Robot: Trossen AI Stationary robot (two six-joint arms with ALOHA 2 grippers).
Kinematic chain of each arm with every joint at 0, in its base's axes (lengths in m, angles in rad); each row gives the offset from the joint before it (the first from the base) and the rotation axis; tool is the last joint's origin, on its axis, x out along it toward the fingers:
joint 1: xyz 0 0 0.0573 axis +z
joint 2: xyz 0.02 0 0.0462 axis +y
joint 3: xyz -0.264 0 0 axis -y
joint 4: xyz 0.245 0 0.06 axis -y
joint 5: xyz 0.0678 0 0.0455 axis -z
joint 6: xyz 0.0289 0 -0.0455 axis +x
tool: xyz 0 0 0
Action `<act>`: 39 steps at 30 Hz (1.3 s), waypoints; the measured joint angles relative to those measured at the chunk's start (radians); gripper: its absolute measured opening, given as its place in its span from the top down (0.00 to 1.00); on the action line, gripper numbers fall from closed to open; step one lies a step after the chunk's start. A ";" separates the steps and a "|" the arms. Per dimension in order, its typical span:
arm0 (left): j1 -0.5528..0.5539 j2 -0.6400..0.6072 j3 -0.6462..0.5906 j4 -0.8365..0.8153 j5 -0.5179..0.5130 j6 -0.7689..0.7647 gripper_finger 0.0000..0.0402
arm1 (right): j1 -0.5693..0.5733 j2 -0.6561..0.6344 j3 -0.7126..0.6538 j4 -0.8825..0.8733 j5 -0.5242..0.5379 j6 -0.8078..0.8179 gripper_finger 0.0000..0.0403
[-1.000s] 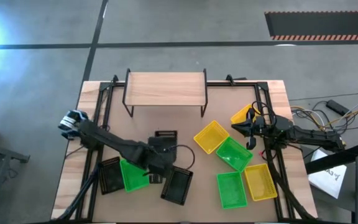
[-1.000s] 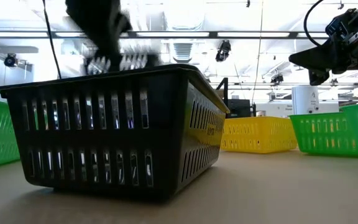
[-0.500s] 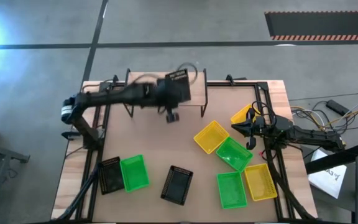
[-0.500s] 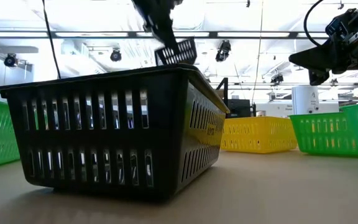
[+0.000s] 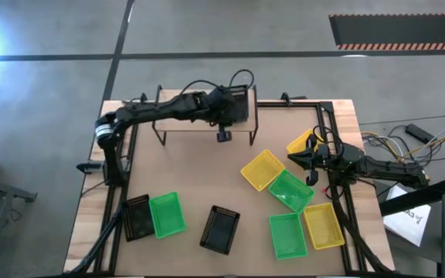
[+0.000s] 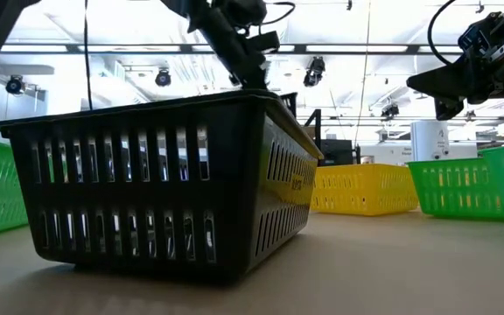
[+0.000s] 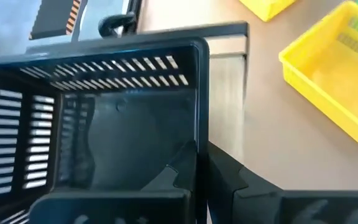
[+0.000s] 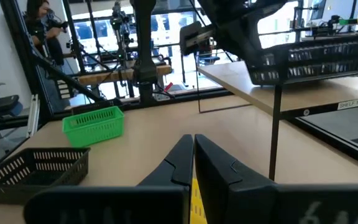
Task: Stack baskets on shelf by color
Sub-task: Put the top black basket on the shelf, then put the left green basket on the shelf
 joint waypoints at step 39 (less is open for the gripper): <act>-0.224 -0.109 0.133 -0.255 -0.122 -0.123 0.64 | 0.000 0.000 0.000 0.000 0.000 0.000 0.98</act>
